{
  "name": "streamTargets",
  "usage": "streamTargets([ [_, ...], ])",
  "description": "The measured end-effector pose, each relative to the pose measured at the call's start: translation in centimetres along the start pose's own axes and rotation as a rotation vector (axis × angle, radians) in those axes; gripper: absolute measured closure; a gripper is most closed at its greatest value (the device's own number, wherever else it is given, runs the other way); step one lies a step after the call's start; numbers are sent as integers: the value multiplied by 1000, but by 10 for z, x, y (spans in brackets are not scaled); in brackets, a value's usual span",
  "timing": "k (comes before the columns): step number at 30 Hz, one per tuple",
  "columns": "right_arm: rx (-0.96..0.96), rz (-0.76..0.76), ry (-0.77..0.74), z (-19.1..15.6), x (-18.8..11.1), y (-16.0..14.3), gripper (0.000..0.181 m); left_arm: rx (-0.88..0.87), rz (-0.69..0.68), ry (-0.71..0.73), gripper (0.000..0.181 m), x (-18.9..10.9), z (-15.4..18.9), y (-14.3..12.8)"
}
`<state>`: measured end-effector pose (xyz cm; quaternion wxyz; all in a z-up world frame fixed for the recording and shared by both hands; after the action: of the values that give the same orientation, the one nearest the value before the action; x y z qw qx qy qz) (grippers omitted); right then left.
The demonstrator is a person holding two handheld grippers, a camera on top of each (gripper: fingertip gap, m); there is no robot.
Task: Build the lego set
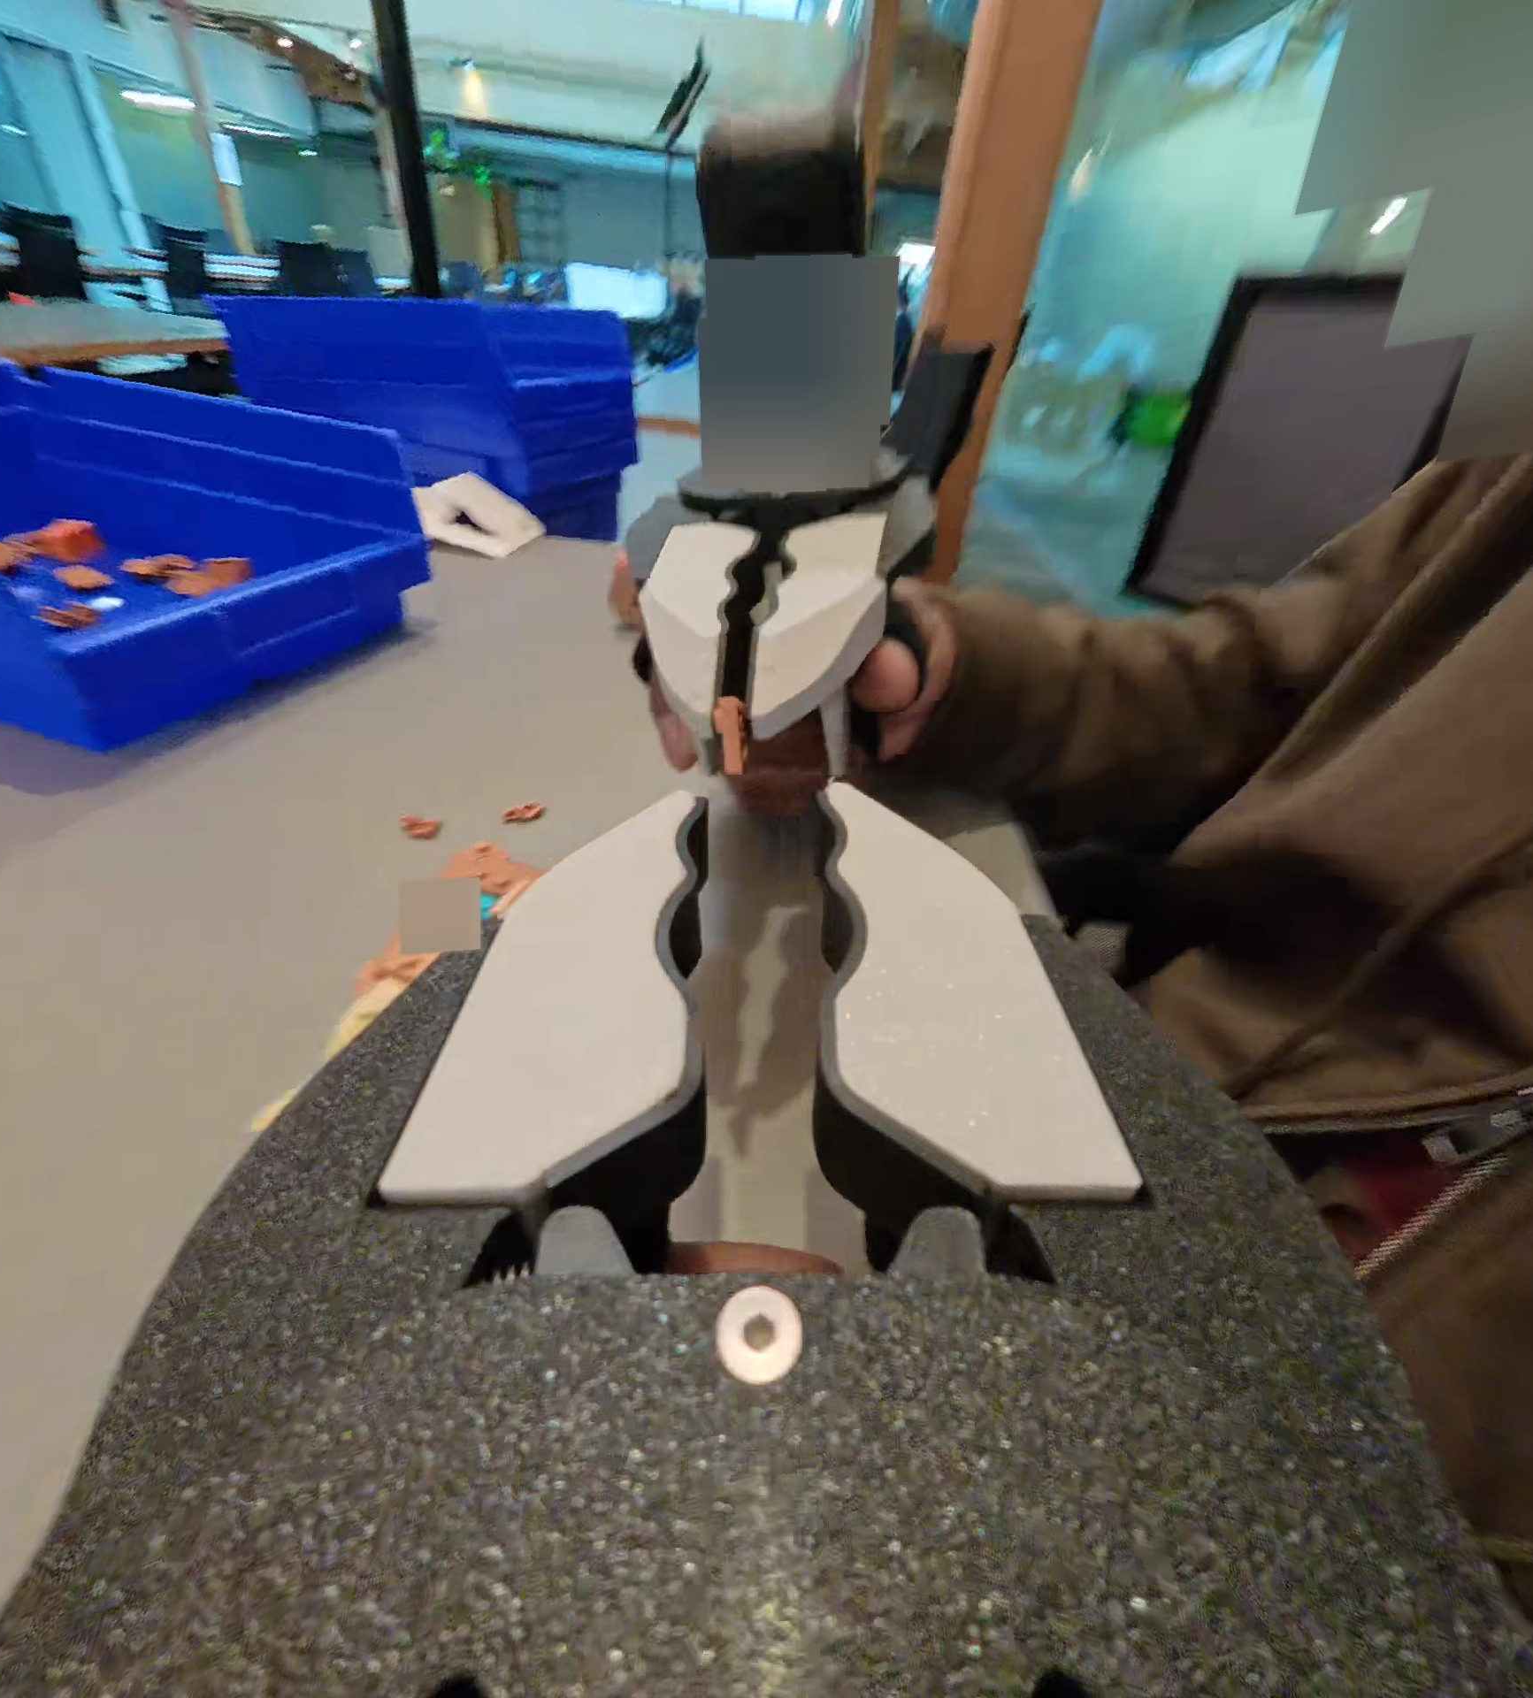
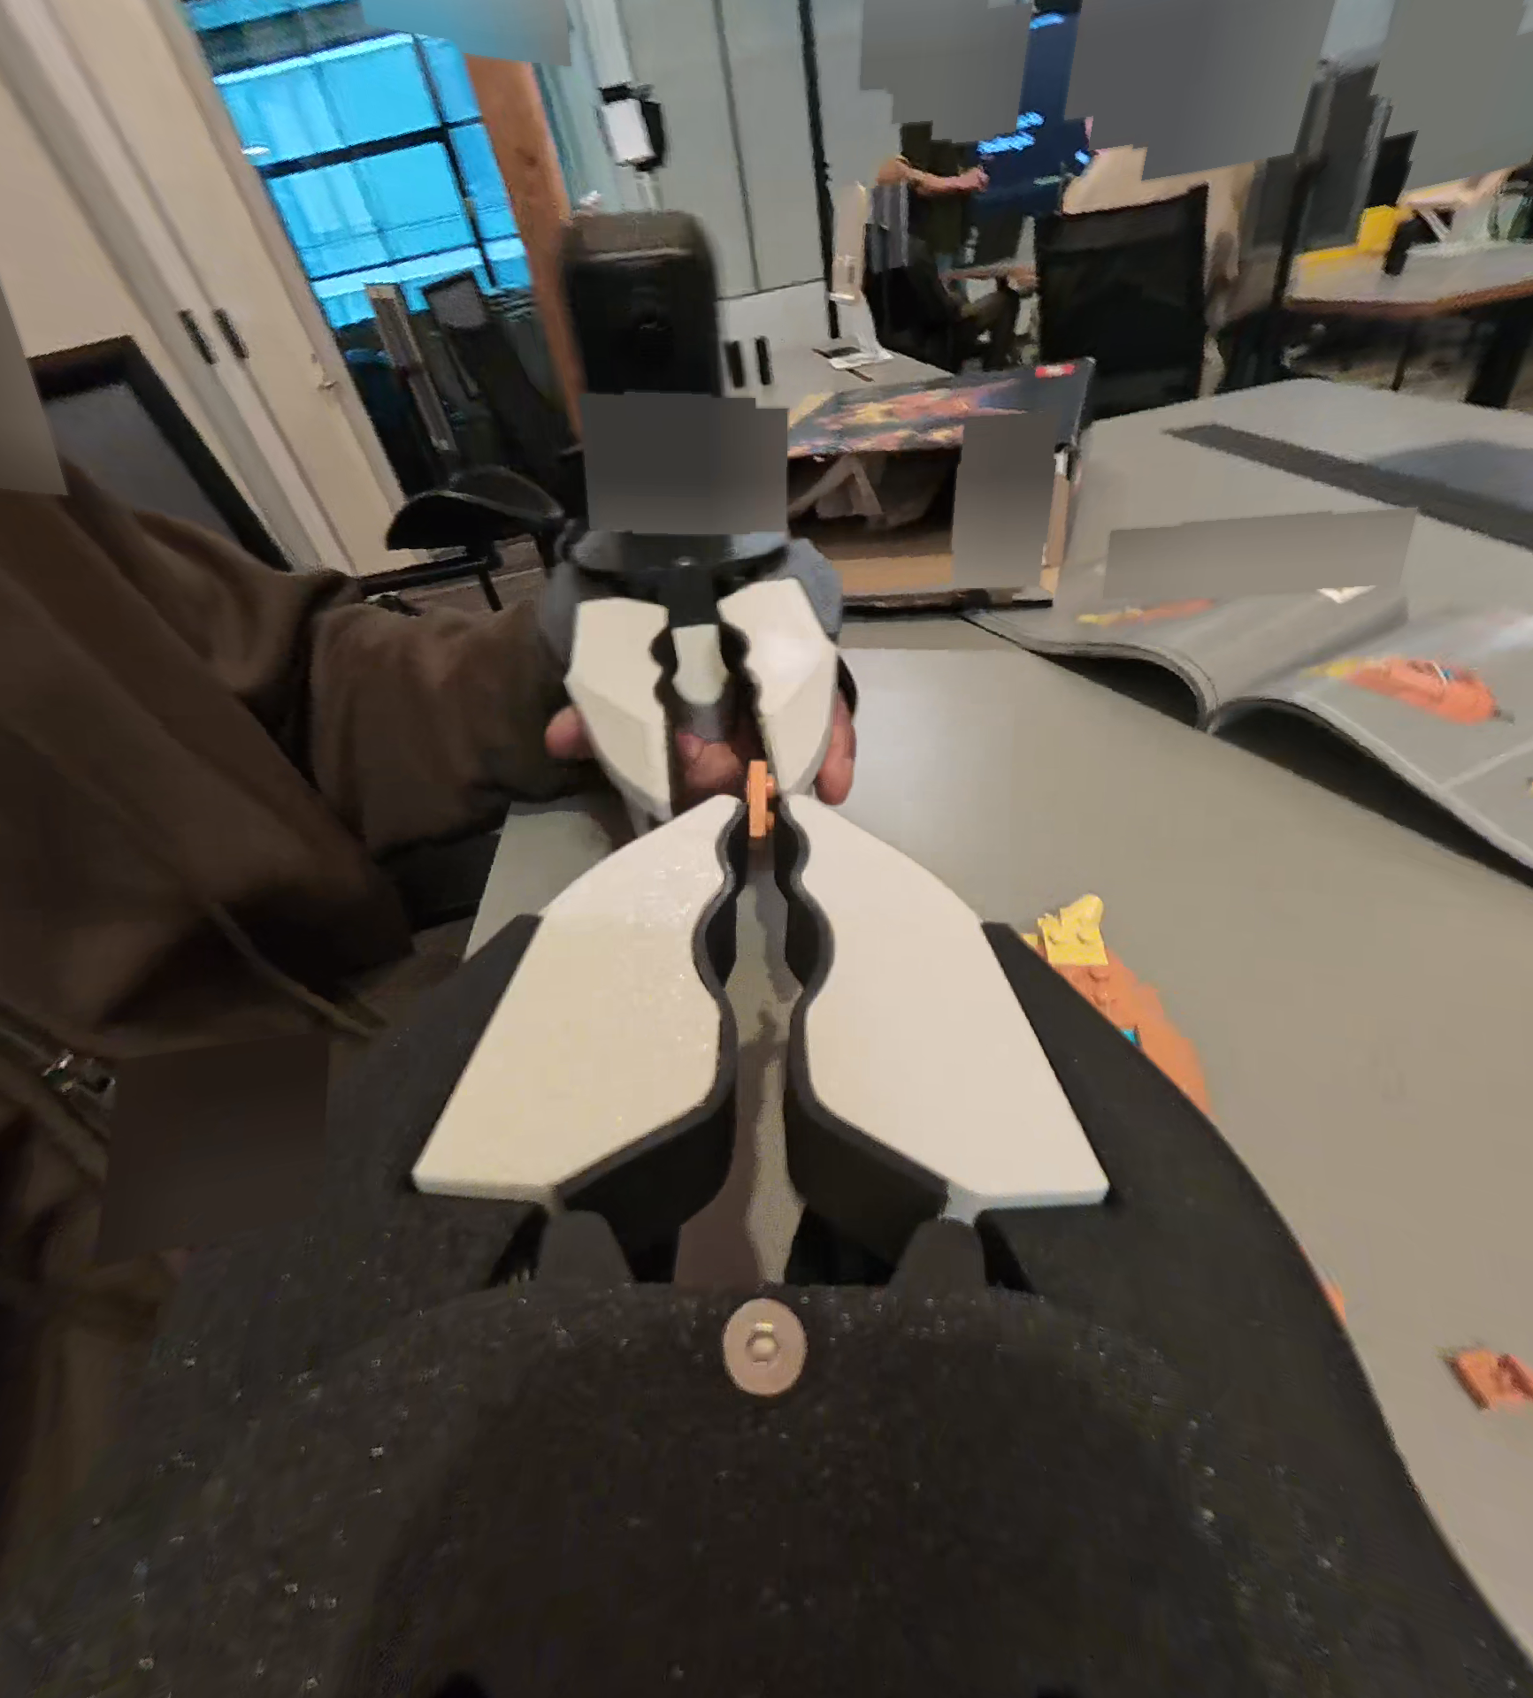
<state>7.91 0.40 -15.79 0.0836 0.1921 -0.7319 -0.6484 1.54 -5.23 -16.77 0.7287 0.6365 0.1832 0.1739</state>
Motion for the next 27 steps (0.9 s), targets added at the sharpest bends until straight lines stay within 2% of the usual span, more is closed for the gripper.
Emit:
streamTargets([
  [5, -118, 81, 139, -10, -1, 11, 177, -263, 200, -205, 159, -5, 2, 16],
  [9, -258, 135, 186, -20, 1, 17, 177, -418, 283, -316, 159, -7, 1, 21],
  [17, -390, 142, 174, -26, 8, 16, 177, -522, 237, -400, 160, -1, 7, 14],
  [20, -420, 135, 161, -26, 10, 14, 177, -548, 230, -438, 168, 0, 10, 13],
  [27, -446, 125, 109, -23, 11, 12, 176, -558, 212, -400, 170, -1, 6, 11],
])
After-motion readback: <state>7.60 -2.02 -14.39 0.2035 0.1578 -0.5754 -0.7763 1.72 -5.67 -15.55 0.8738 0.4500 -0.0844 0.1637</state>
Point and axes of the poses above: each gripper's, where its closed fingertips meet, x out along the fingers, y out of its top, z = x × y across the jaws, the point moved 4 cm from there along -x, back along the fingers, and after that the axes turned 8 degrees about -y, right-handed, at the moved point
